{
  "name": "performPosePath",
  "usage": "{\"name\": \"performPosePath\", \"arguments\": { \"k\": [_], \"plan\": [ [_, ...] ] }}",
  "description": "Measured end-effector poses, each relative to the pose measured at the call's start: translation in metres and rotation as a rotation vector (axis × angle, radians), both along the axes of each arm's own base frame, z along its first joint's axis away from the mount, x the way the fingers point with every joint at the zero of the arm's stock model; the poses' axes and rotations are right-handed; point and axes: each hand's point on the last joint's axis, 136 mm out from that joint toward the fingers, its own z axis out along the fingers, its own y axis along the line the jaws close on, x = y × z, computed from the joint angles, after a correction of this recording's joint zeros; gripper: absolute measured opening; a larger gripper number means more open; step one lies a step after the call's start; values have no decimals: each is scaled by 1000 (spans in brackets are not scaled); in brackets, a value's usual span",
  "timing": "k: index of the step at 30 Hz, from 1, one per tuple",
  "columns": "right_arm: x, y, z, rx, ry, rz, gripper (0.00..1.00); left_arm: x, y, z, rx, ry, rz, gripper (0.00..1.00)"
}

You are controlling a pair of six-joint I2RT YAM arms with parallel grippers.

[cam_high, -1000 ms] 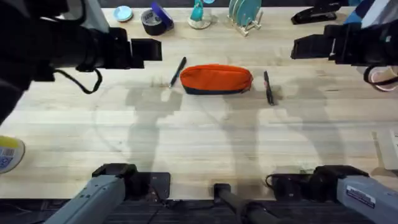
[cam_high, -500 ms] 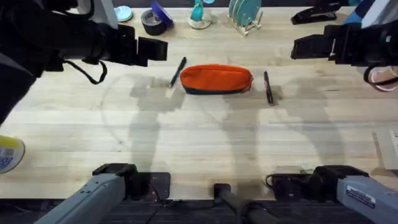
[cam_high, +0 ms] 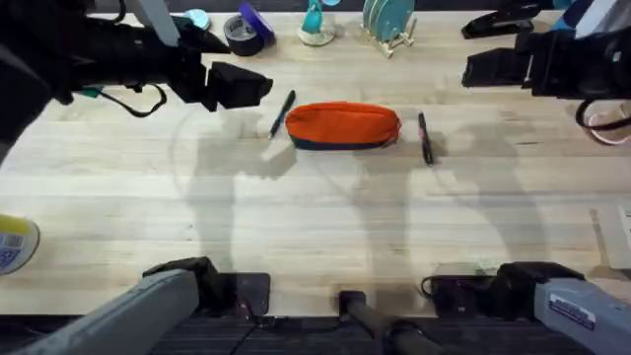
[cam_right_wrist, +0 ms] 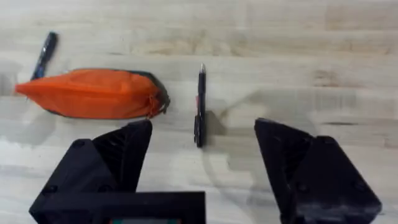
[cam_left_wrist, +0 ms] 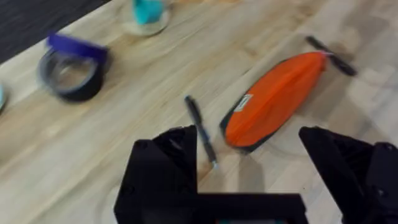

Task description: Unzip the bag, pick up the pens from the table one at a time and place them inside, then zip the bag closed.

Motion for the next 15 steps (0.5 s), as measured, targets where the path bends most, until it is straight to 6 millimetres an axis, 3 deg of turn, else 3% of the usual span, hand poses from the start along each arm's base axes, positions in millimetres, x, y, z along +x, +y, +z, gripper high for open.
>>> {"name": "performPosePath", "arguments": {
  "k": [15],
  "plan": [
    [6,0,5,0,-31,0,996,17,-32,-60,-200,-145,-439,993]
  ]
}}
